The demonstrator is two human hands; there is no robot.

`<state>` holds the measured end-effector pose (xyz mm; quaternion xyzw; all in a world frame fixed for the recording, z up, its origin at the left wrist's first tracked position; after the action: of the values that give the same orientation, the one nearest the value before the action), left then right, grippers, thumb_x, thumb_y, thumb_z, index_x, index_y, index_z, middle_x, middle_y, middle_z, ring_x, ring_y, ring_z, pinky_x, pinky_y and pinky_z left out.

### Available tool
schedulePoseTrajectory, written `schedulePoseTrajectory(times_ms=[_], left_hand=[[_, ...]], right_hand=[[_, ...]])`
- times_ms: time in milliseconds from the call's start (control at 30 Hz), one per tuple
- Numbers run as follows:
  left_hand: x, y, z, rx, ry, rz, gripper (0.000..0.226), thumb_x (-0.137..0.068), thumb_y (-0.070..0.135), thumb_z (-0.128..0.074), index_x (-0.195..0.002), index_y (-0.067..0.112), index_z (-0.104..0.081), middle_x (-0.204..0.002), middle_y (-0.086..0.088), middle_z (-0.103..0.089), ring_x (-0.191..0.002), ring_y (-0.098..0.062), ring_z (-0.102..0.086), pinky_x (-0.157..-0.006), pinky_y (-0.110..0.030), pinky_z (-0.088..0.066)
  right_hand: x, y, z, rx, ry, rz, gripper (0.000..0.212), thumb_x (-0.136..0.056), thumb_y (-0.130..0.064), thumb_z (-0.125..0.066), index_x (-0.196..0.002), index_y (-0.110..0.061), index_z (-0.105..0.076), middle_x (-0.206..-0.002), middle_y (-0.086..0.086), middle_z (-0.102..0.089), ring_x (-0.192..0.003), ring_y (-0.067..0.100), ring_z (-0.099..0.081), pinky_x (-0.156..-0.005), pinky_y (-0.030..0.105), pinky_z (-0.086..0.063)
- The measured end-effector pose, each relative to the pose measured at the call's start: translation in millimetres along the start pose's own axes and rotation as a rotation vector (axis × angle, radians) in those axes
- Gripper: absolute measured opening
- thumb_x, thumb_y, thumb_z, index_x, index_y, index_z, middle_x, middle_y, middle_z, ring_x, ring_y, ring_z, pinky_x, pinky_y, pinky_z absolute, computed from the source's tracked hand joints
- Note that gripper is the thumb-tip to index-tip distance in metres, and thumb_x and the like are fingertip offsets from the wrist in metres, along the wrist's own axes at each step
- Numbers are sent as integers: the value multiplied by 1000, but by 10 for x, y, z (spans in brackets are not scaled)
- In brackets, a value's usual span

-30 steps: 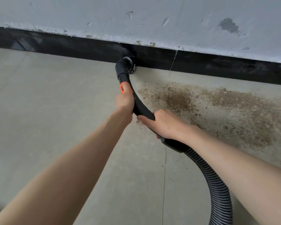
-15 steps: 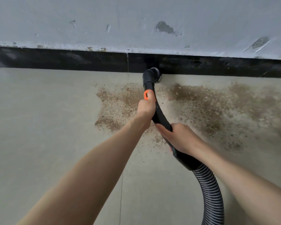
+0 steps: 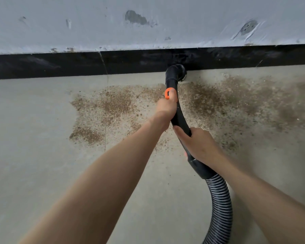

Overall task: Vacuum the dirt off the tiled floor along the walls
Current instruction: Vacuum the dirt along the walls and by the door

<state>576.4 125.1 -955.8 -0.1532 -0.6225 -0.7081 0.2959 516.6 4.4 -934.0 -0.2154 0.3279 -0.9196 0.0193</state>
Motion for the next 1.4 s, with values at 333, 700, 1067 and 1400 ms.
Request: schedulePoseTrajectory(times_ms=[333,700,1067,1400], left_hand=[[77,-118,770,82,117,-8,51,-97,50,-32,-85,6,-53,-72,-4,-50,-66,-18,-48,-68,-32,-42],[562,-866,2740,249,393,107,54,-97,44,-31,-124,1,-51,-120,-17,-58,-109,-32,-57,-87,-37,-47],[730,-1294,3871,397,569,184,48,-92,43,-35,-119,8,-54,-101,-7,-59,-94,-28,-58,-75,-32,-47],[493,-1365,4145,428,633,210,53,-90,48,-35,-118,10,-60,-110,-6,-65,-102,-26,-61,-87,-35,-49]], right_hand=[[116,-594,-365,34,-93,82,63,-94,-63,-40,-67,-8,-55,-55,11,-61,-55,32,-64,-61,46,-55],[477,-1943,-1557,257,-273,281,60,-94,-67,-36,-68,-15,-52,-60,2,-59,-53,21,-59,-55,33,-46],[508,-2624,-2215,396,-320,392,59,-91,-72,-35,-72,-18,-48,-74,2,-62,-73,24,-60,-58,32,-40],[292,-2745,-2358,419,-257,459,51,-91,-69,-38,-69,-23,-41,-75,3,-60,-75,28,-58,-61,33,-37]])
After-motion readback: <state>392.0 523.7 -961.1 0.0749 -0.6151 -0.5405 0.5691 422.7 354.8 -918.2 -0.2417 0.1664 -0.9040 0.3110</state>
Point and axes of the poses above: each hand's wrist, its own x-axis away from the middle knuckle, its own z-axis out of the back of the hand, y = z × x, the point moved 10 cm from there along -x, towards the middle knuckle
